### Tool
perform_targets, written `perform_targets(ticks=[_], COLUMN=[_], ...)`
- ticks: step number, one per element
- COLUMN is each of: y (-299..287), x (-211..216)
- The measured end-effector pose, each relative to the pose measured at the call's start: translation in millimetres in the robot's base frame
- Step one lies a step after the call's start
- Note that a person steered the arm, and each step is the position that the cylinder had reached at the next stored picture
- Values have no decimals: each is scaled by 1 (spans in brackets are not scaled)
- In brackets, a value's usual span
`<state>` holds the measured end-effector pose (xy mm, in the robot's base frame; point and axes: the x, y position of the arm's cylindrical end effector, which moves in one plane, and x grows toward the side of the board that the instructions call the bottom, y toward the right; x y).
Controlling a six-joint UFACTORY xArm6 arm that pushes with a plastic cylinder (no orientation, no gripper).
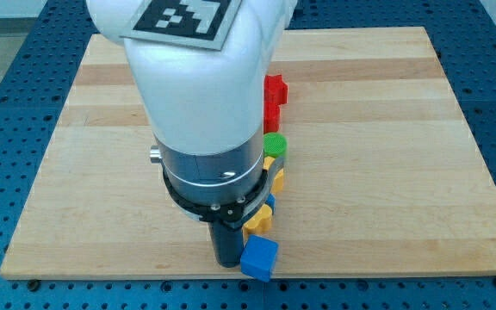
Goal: Move the blue triangle above to the yellow heart
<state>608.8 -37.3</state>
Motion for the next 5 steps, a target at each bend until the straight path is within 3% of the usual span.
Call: perform_targets(ticks=[2,5], y=[-35,-25], x=[1,-24])
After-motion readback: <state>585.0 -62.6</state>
